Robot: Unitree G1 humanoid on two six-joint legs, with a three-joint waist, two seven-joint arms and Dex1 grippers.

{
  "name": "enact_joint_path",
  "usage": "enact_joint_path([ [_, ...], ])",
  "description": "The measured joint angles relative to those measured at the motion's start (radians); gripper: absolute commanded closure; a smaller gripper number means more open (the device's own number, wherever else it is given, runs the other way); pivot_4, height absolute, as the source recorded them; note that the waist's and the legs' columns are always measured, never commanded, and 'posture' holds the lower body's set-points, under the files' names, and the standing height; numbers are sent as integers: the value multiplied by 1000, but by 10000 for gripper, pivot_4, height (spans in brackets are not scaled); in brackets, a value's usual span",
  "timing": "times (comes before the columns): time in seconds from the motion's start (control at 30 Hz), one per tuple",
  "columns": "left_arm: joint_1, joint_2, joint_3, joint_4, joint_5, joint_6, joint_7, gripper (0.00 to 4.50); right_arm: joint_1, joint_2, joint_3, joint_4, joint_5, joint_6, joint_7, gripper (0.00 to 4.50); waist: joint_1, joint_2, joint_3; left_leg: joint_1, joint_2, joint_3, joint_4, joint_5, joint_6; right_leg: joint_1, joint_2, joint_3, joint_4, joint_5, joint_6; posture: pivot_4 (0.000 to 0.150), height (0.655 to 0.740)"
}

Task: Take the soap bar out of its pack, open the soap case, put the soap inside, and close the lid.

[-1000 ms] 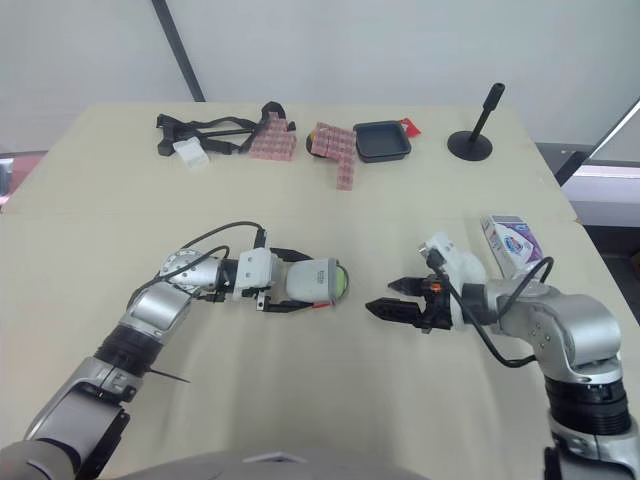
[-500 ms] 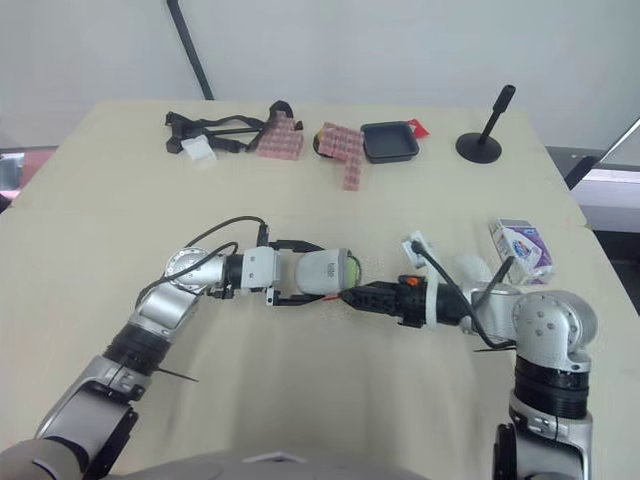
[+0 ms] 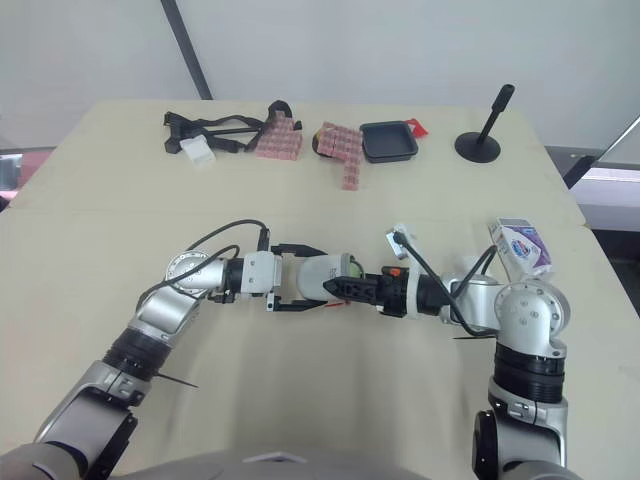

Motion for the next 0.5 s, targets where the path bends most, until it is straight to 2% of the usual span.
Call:
enact_joint_path([
  [0.5,0,-2,-5,-20,-17,-5,-3,8471,-9,-7,22,35,69,0,-41,183,0,0,0,0,0,0,0,0,0,0,0,0,0,0,0,1500,7400],
])
